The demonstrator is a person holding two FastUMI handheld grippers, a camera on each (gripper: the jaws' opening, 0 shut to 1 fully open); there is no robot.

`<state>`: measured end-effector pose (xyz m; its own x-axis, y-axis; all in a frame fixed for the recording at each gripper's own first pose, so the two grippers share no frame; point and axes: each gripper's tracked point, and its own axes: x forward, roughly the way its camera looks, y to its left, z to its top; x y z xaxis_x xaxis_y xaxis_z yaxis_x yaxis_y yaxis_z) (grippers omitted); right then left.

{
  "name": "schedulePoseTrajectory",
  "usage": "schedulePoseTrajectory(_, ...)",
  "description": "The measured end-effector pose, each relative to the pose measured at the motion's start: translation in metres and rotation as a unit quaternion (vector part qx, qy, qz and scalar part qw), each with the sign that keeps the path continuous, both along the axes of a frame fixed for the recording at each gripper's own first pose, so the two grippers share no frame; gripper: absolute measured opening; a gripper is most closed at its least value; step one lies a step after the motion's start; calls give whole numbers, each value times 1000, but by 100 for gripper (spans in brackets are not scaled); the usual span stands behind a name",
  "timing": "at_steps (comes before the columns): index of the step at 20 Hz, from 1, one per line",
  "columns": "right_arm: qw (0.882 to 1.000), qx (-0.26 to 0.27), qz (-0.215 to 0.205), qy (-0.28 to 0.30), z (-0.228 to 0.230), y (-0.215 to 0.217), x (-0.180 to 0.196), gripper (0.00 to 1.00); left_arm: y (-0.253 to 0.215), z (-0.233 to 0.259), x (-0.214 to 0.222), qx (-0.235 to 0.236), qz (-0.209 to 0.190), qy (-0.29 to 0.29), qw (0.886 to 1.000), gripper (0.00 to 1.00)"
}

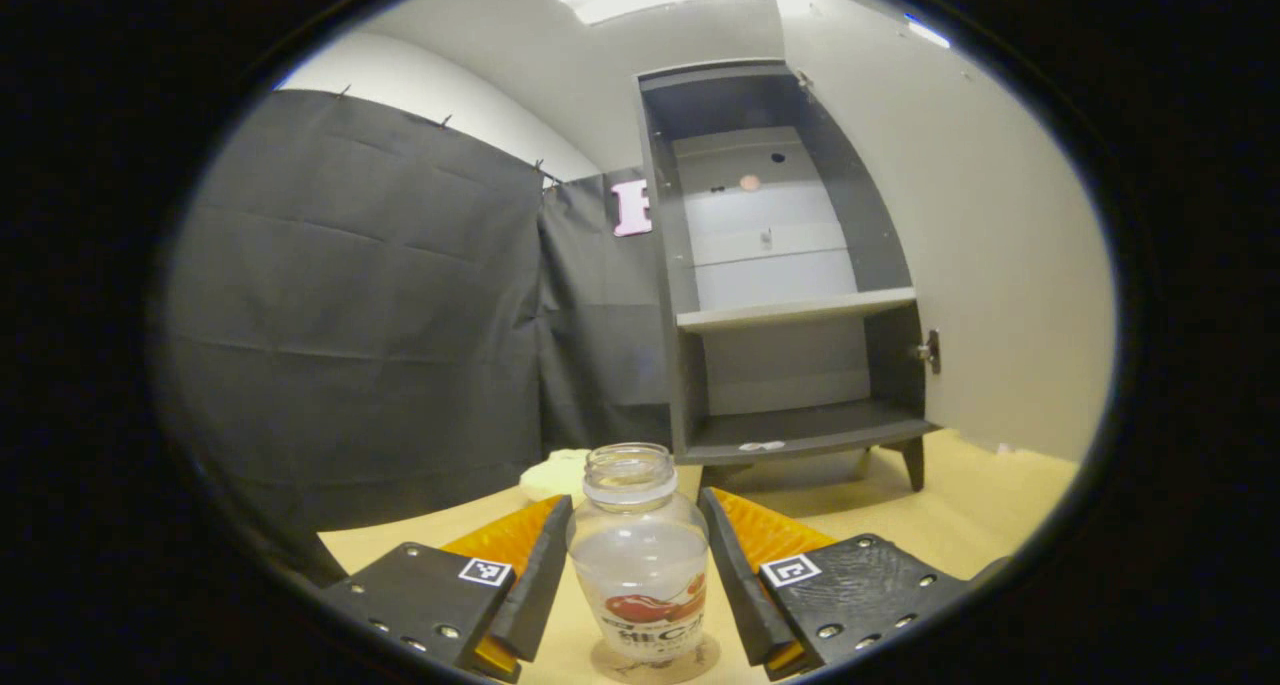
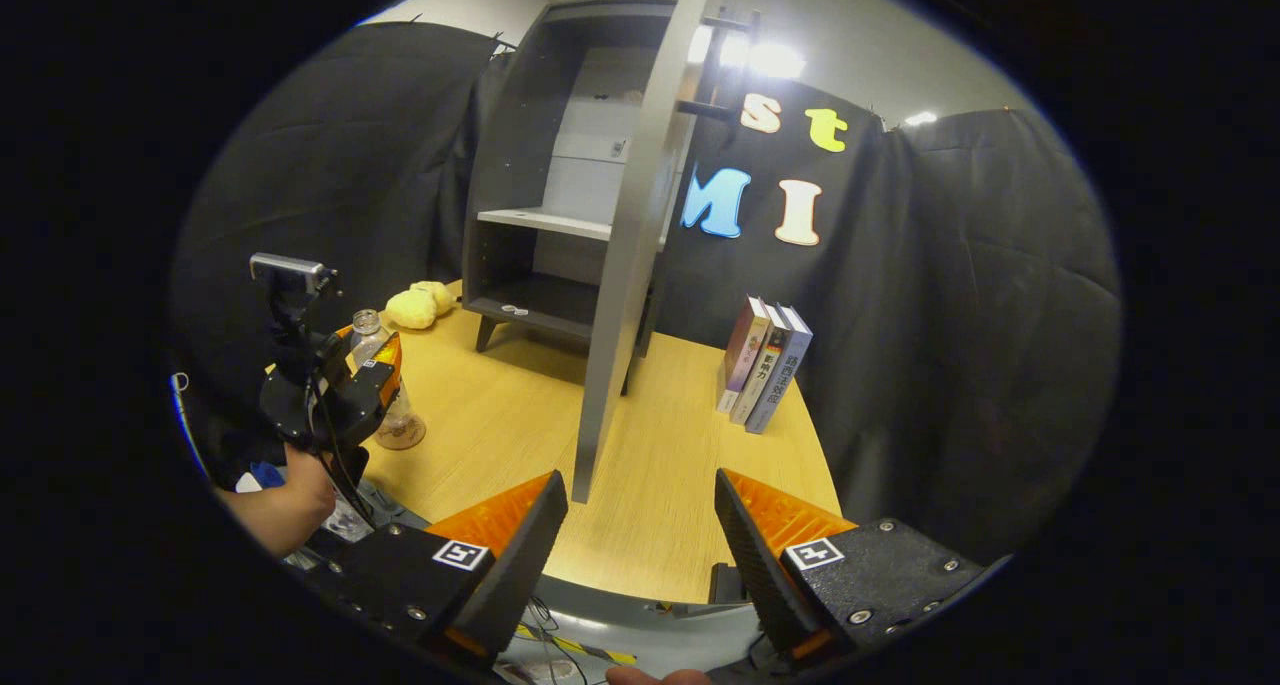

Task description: Open the cabinet door with the right hand, grasp the bottle in the cabinet with the left hand and place it on the coaster, then close the cabinet door with the right hand.

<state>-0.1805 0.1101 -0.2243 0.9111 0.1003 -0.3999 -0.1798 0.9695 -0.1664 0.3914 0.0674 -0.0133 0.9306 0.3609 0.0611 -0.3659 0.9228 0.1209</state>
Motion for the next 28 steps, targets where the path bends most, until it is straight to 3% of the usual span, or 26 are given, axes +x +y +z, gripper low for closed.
schedulePoseTrajectory(8, 1000, 8, -7, 27, -10, 6, -1, 93, 3, -2, -5, -11, -2, -14, 1000, 75)
schedulePoseTrajectory(10, 999, 5, -6, 34, -12, 5, 1, 92, -3, -5, -2, -24, -21, -23, 999, 78)
schedulePoseTrajectory(13, 999, -1, 0, 34, -13, 6, 2, 92, -1, -4, 0, -35, -13, -19, 999, 93)
schedulePoseTrajectory(17, 999, 4, 2, 38, -16, 10, 4, 93, 10, -2, -2, -50, -12, -29, 998, 90)
schedulePoseTrajectory(19, 999, 10, 0, 38, -15, 13, 4, 93, 14, -3, -4, -55, -13, -16, 998, 95)
schedulePoseTrajectory(20, 999, 13, -3, 36, -12, 13, 3, 93, 15, 0, -4, -55, -12, -16, 998, 89)
schedulePoseTrajectory(22, 999, 24, -5, 30, -8, 16, 3, 93, 15, 18, -5, -48, -24, -26, 998, 93)
schedulePoseTrajectory(25, 1000, 27, -6, 13, 3, 16, 6, 93, 9, 45, -2, -27, -46, -29, 998, 89)
schedulePoseTrajectory(27, 999, 34, -12, 2, 10, 15, 8, 93, 6, 71, 0, -23, -53, -41, 997, 95)
schedulePoseTrajectory(28, 999, 40, -16, -2, 13, 12, 9, 93, 4, 82, 1, -23, -50, -43, 998, 89)
